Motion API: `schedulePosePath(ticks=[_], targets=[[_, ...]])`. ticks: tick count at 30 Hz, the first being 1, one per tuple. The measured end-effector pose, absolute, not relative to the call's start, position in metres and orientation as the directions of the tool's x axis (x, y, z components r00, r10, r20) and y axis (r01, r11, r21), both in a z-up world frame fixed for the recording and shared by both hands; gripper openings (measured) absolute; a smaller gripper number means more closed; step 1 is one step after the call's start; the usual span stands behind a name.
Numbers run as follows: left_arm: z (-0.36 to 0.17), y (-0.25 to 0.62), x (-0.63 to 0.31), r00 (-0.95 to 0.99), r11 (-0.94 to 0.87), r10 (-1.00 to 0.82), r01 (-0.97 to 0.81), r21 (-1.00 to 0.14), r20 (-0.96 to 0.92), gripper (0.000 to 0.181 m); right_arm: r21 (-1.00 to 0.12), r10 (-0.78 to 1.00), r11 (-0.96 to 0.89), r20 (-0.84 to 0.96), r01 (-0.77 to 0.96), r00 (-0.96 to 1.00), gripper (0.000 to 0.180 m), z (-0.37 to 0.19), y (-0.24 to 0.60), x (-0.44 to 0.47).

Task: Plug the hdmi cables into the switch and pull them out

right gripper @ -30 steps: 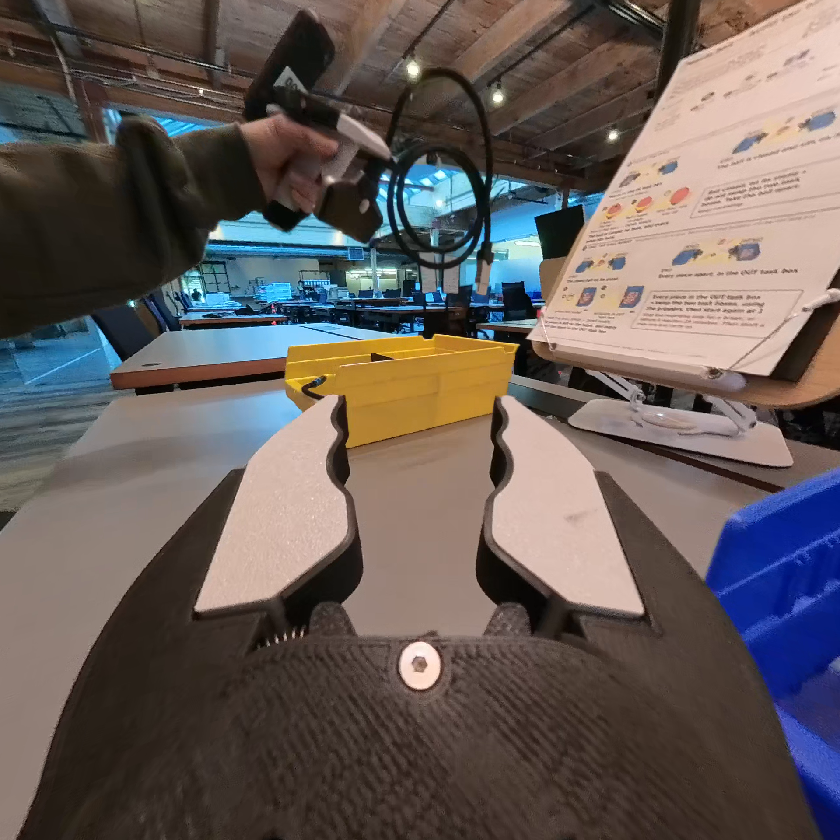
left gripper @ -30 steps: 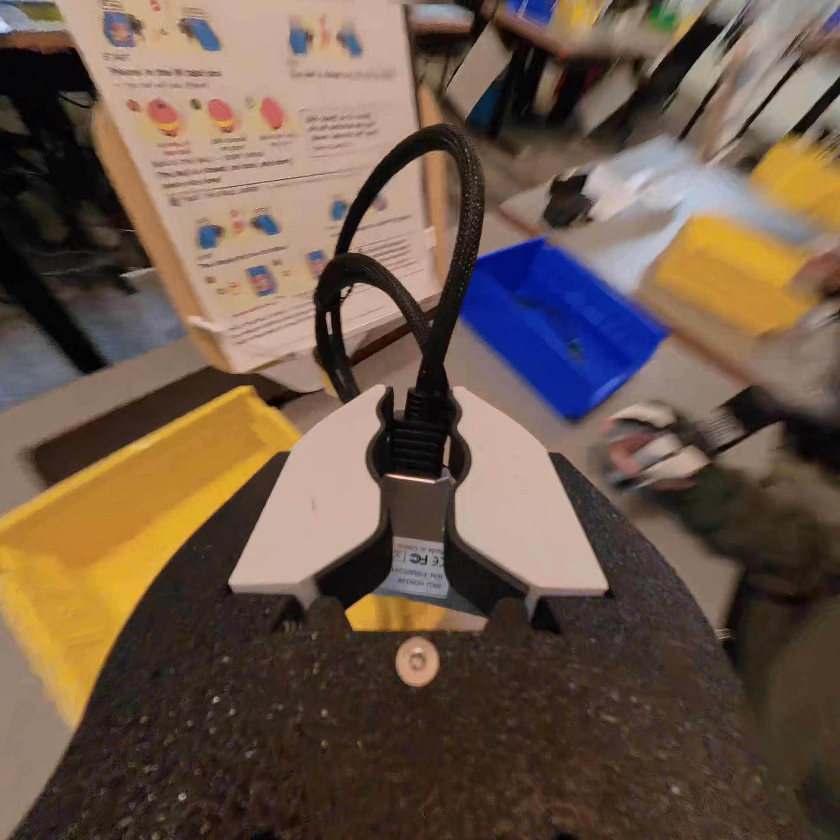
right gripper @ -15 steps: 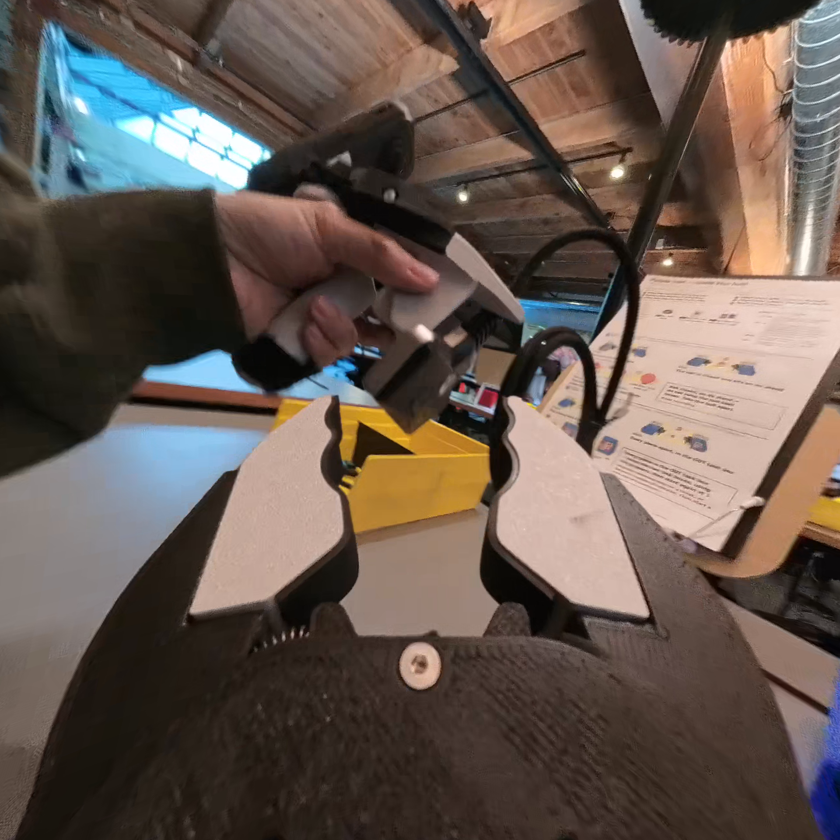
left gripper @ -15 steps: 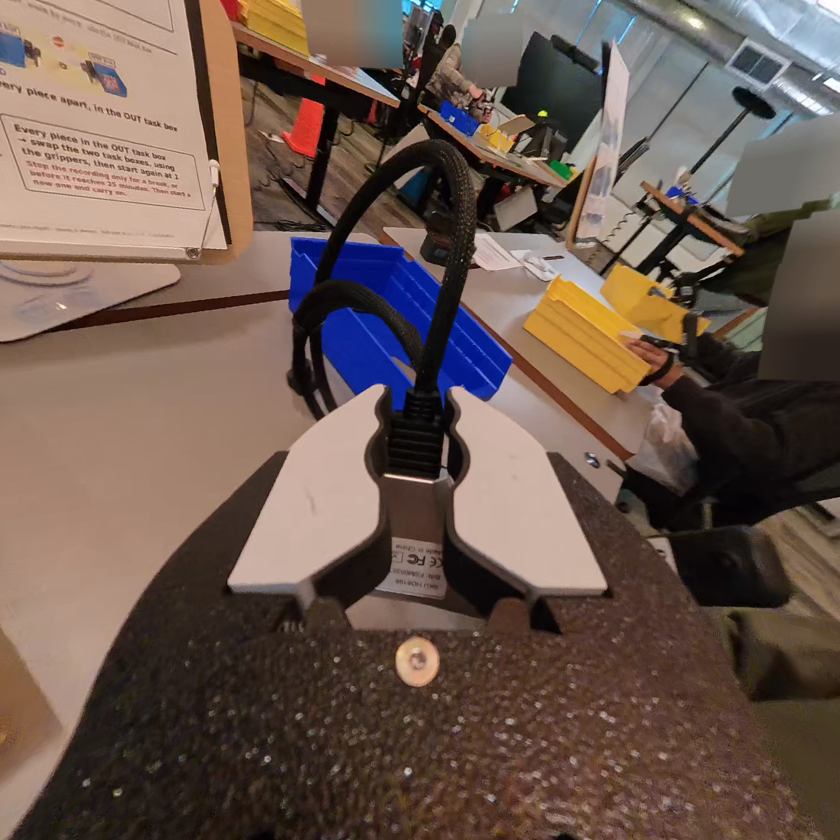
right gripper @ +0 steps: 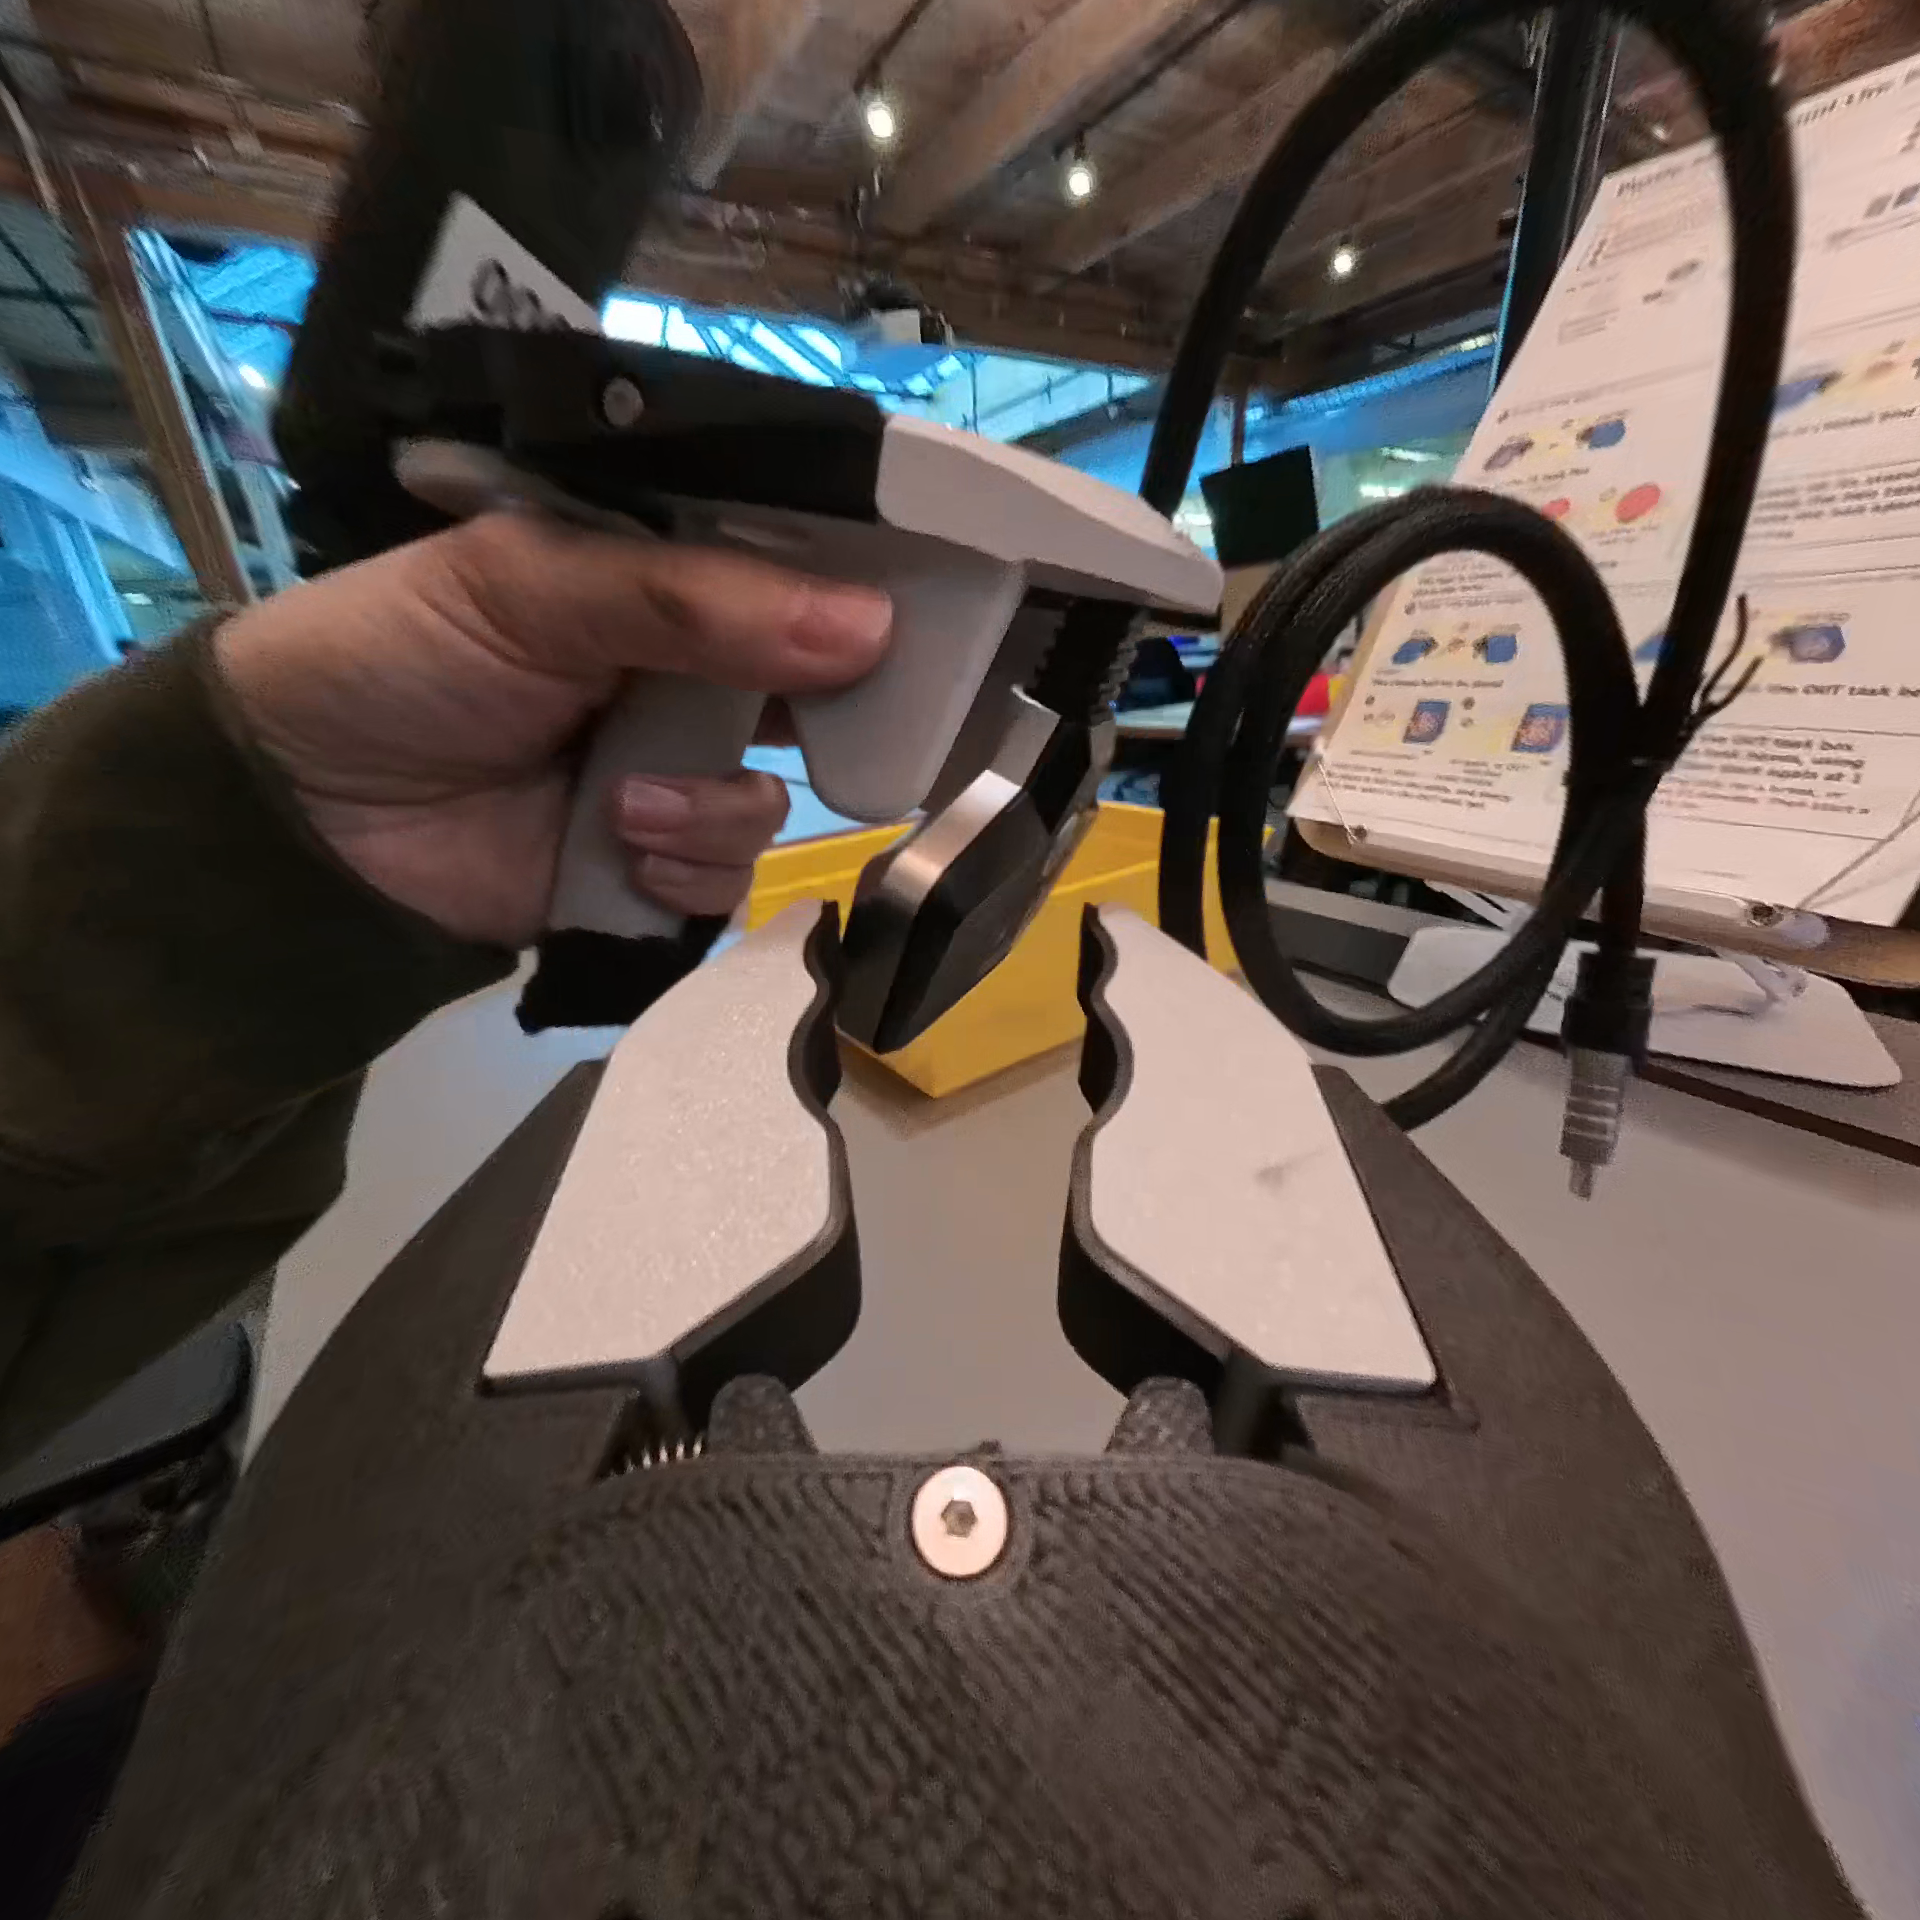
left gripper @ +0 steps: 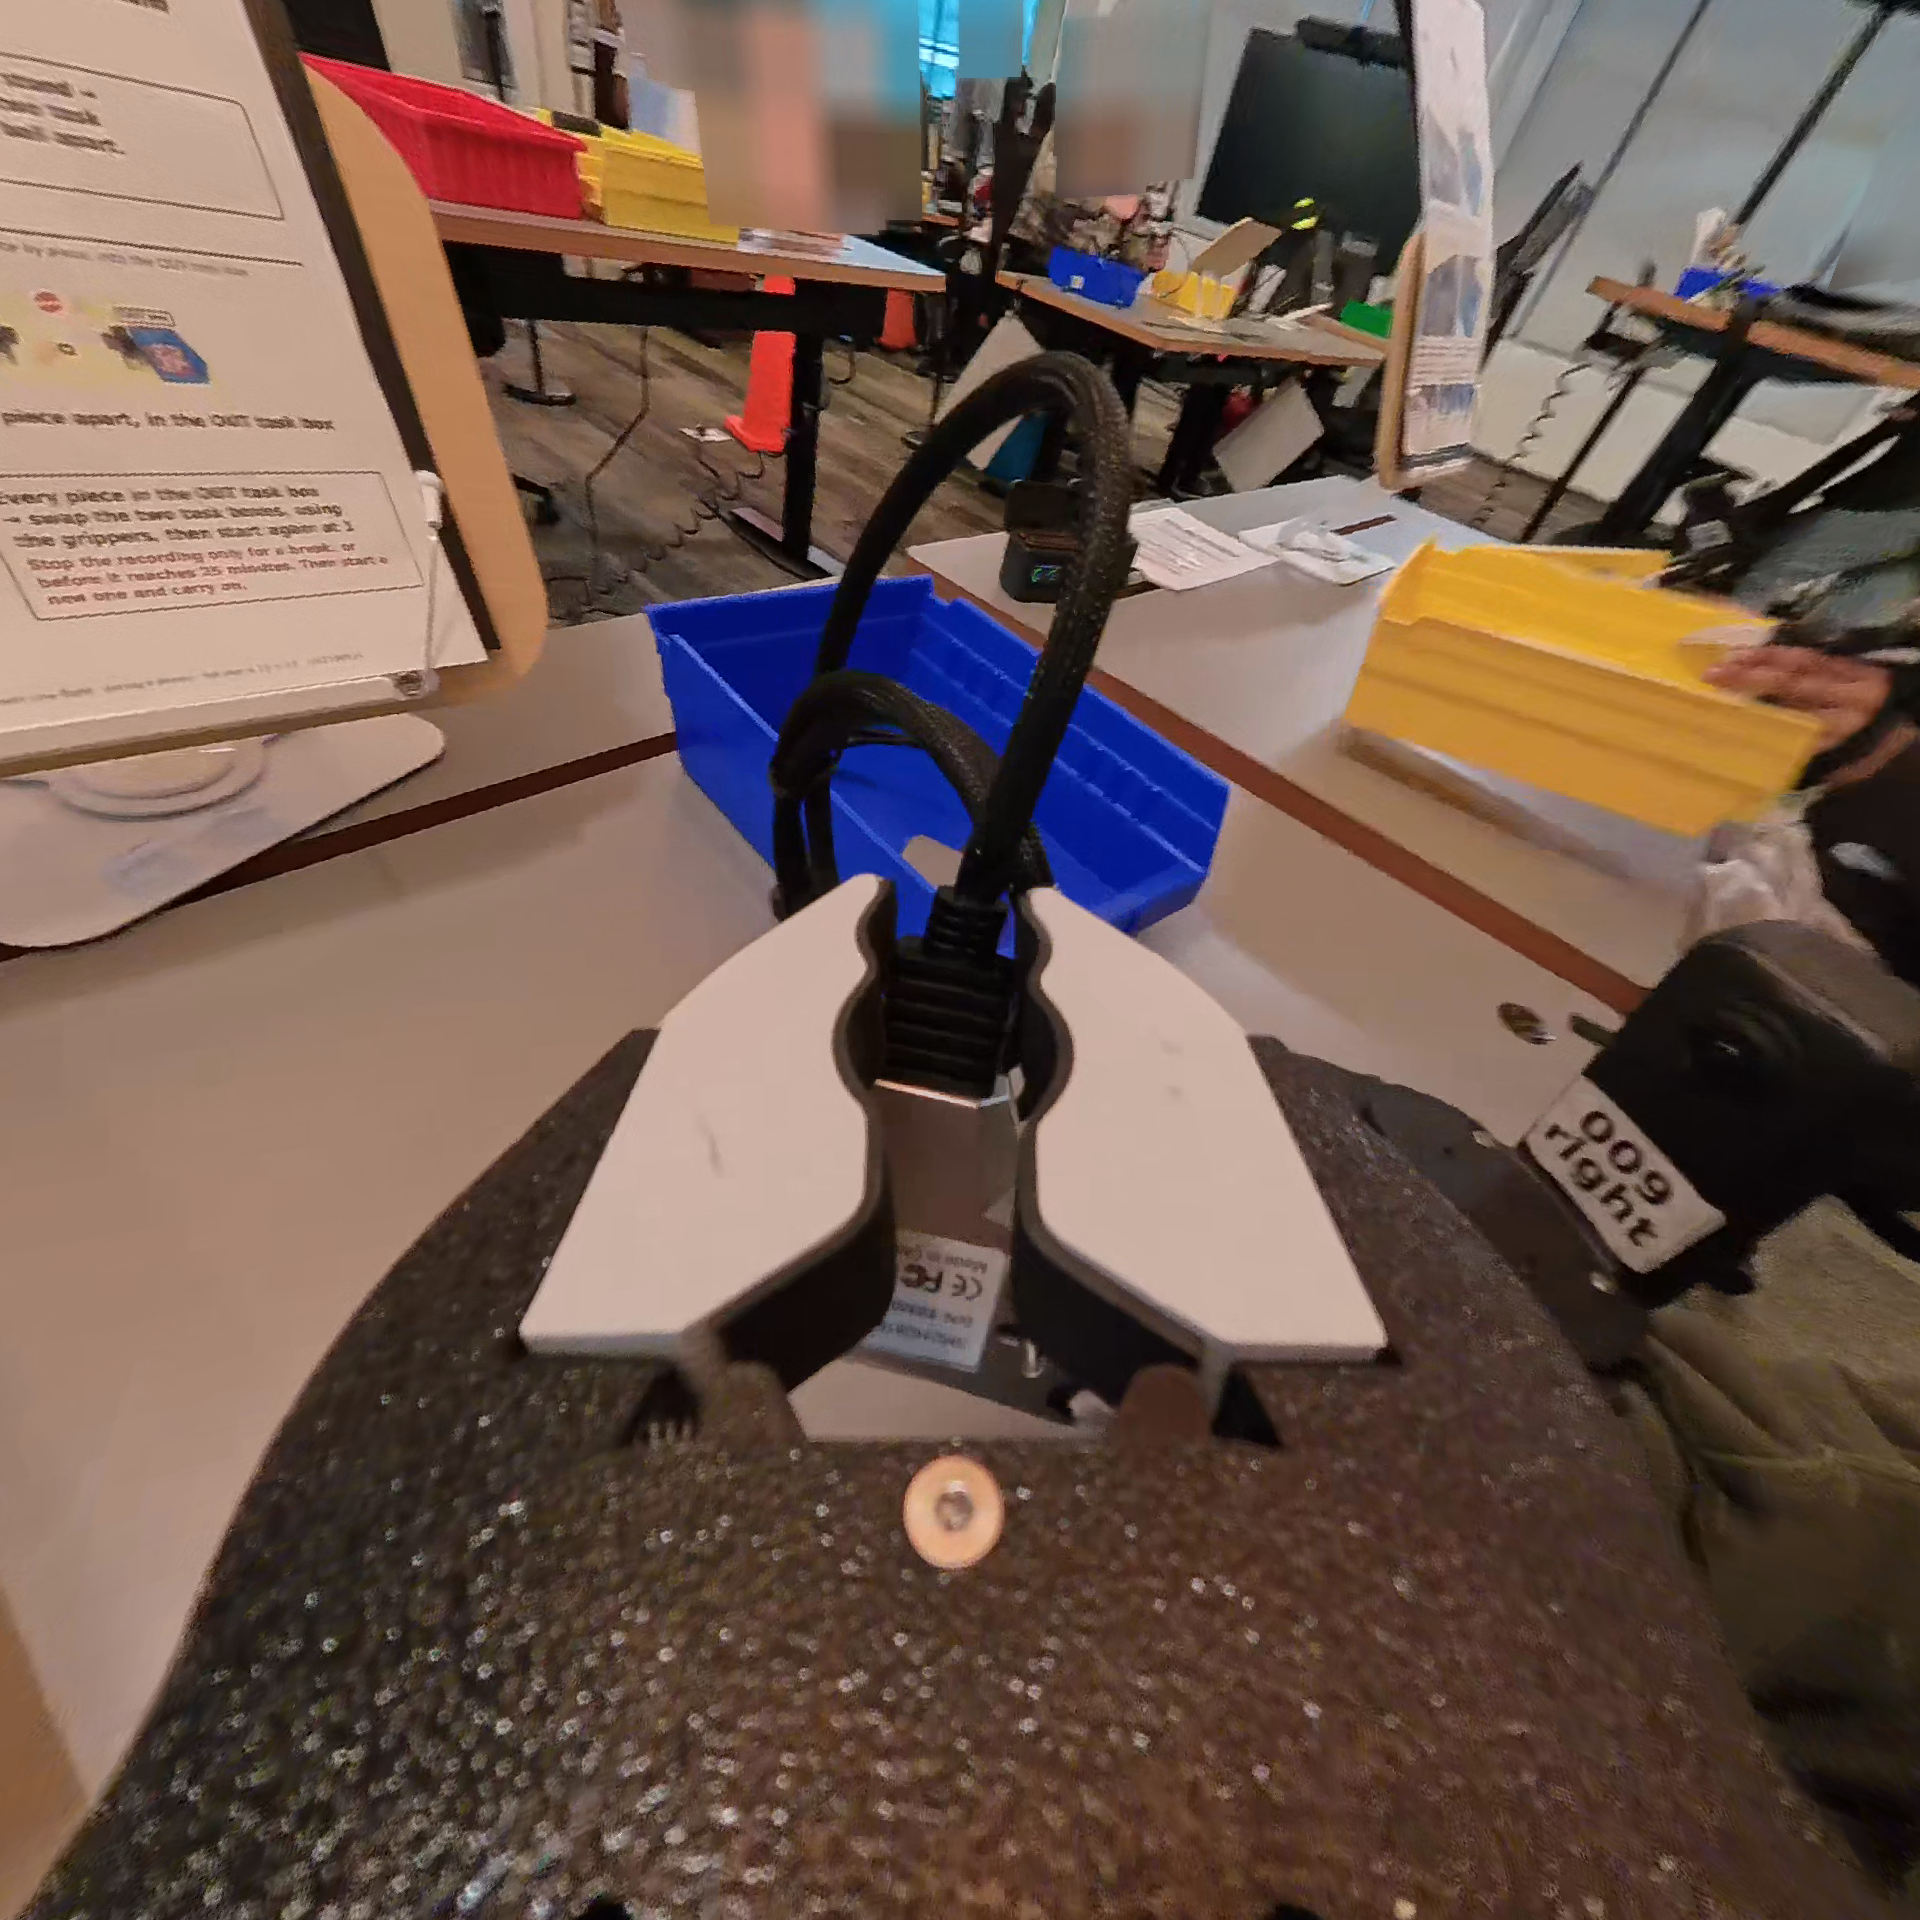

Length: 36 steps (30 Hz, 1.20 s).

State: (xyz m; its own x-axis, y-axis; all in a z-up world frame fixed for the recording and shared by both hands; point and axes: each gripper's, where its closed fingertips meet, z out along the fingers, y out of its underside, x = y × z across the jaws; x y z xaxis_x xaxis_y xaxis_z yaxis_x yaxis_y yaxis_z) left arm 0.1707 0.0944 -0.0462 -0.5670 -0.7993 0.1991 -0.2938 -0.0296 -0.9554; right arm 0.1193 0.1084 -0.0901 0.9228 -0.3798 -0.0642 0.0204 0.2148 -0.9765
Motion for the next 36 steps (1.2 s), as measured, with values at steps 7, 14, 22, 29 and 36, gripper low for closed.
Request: schedulePosePath(ticks=[7, 14, 22, 29, 36], targets=[[-0.043, 0.088, 0.17, -0.519, 0.045, -0.85, -0.246, -0.968, 0.092, 0.02, -0.985, -0.492, 0.161, -0.031, 0.055, 0.87, 0.022, -0.101, 0.105, 0.133], [-0.038, 0.076, 0.154, -0.61, 0.162, -0.792, -0.169, -0.972, -0.026, 0.019, -0.967, -0.373, 0.245, -0.031, 0.066, 0.927, 0.019, -0.094, 0.089, 0.134], [-0.024, 0.113, 0.123, -0.656, 0.225, -0.741, -0.036, -0.974, -0.147, 0.055, -0.819, 0.009, 0.532, -0.25, -0.216, 0.968, 0.02, -0.063, 0.058, 0.124], [-0.05, 0.087, 0.088, -0.854, 0.03, -0.514, -0.109, -0.994, 0.078, 0.047, -0.768, 0.217, 0.559, -0.229, -0.313, 0.949, 0.02, -0.052, 0.061, 0.099], [-0.062, 0.085, 0.091, -0.845, 0.109, -0.533, -0.013, -0.994, -0.047, 0.021, -0.824, 0.251, 0.433, -0.28, -0.366, 0.927, 0.026, -0.068, 0.076, 0.095]])
